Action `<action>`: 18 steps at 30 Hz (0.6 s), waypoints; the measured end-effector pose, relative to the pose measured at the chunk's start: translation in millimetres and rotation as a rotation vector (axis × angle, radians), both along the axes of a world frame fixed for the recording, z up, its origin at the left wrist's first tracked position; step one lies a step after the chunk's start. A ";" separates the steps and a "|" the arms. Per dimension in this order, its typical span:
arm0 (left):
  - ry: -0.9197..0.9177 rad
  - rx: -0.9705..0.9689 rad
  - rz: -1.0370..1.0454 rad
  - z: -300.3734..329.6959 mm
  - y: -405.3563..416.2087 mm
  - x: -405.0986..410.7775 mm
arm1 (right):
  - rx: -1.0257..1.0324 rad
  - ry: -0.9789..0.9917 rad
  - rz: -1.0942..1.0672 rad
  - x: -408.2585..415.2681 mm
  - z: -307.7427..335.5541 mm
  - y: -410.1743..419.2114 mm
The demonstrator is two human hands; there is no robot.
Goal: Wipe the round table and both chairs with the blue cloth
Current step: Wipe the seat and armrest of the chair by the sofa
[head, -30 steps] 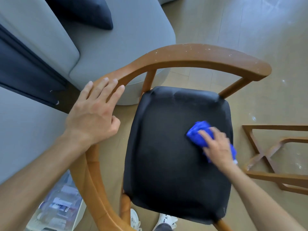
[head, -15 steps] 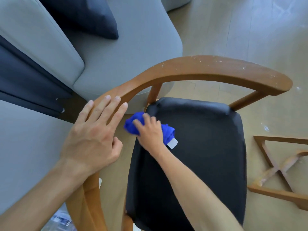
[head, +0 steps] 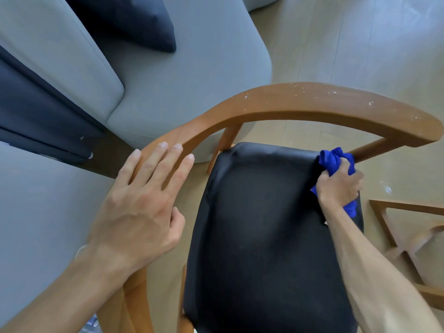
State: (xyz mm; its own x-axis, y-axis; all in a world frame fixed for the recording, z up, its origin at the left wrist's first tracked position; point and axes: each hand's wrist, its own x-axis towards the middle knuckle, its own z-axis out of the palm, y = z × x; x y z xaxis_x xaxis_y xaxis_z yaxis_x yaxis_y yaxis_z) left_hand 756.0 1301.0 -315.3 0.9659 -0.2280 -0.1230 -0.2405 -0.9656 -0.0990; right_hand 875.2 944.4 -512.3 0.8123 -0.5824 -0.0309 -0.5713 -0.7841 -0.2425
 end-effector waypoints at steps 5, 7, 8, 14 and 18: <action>-0.007 0.006 0.001 1.2 -0.3 0.8 | -0.039 0.010 0.449 -28.6 2.2 143.7; -0.001 0.012 0.008 1.9 -0.6 1.0 | -0.011 -0.037 0.745 -85.0 0.8 189.7; 0.000 0.020 0.009 2.4 -0.4 0.9 | 0.003 -0.029 0.933 -123.4 0.8 204.3; 0.012 0.012 0.007 2.0 -0.6 -1.2 | -0.102 0.176 1.974 -237.7 4.2 183.6; -0.005 0.008 -0.003 -0.2 2.8 -1.6 | -0.207 0.042 1.700 -124.6 1.7 203.5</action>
State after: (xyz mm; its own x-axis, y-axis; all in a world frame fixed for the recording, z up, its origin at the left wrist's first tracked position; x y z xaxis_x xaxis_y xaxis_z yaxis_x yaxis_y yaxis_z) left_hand 754.4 1303.9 -315.5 0.9658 -0.2301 -0.1199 -0.2430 -0.9640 -0.1077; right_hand 750.6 1147.9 -510.6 0.4756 0.8731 -0.1076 0.8719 -0.4841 -0.0740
